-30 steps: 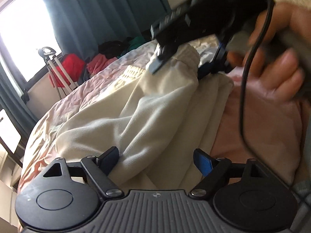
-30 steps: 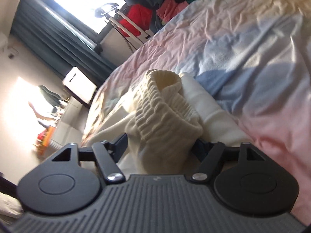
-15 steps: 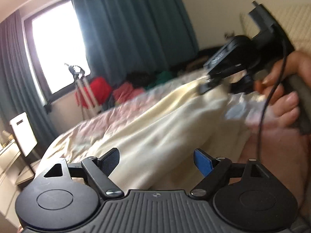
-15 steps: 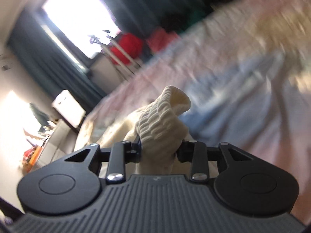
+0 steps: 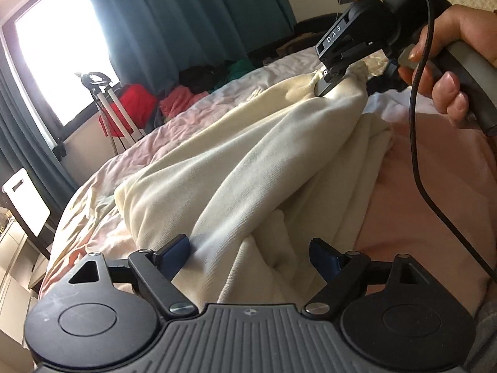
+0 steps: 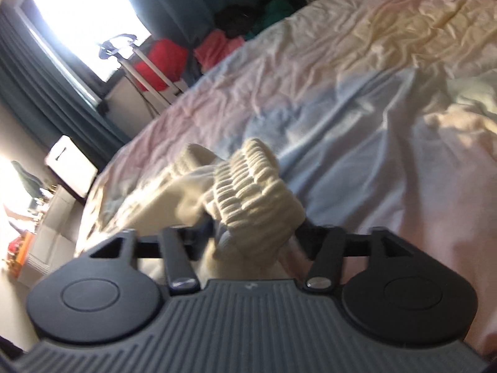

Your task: Fold clothes

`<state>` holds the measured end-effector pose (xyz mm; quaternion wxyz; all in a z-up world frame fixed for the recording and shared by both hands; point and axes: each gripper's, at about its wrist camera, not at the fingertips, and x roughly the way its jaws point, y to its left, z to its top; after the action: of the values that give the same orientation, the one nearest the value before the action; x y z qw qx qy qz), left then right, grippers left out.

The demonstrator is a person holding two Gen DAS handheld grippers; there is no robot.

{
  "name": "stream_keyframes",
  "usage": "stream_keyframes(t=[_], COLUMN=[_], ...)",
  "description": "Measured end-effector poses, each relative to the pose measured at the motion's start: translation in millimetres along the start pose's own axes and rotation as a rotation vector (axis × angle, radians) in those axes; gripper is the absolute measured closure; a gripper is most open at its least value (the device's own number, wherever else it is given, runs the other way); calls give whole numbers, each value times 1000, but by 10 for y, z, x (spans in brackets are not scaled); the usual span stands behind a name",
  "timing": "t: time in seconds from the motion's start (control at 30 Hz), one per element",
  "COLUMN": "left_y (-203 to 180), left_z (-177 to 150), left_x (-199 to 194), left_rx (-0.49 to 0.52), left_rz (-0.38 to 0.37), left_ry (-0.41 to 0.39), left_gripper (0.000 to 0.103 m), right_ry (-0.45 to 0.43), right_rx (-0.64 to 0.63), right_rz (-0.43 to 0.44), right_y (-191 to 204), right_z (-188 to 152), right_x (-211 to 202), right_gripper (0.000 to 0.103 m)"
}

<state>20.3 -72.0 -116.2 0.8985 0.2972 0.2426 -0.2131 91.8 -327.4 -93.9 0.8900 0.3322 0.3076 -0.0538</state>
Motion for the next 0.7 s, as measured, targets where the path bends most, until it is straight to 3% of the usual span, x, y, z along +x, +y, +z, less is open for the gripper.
stream_keyframes(t=[0.03,0.13,0.3,0.37,0.57,0.63,0.7], left_y=[-12,-30,-44,-54,45,86,110], left_z=[-13,-28,-34,-37,-40,-39,-30], left_x=[2,13,-17,-53,-42,-50,-69], left_rx=[0,2,-2,-11,-71,-96,-111], left_rz=[-1,-6,-11,-13,2,-5,-16], left_ry=[4,17,32,39,70,72,65], left_gripper=[17,15,15,15,14,14,14], right_ry=[17,68,179,232,118,113,160], right_rx=[7,43,227,246,136,106,79], right_rz=[-3,0,134,194,396,390,288], right_y=[-13,-75,-298,-267,8,59,79], right_z=[-16,-56,-94,-122,-81,-90,-155], right_x=[20,92,281,333,15,7,129], right_gripper=[23,15,13,13,12,13,13])
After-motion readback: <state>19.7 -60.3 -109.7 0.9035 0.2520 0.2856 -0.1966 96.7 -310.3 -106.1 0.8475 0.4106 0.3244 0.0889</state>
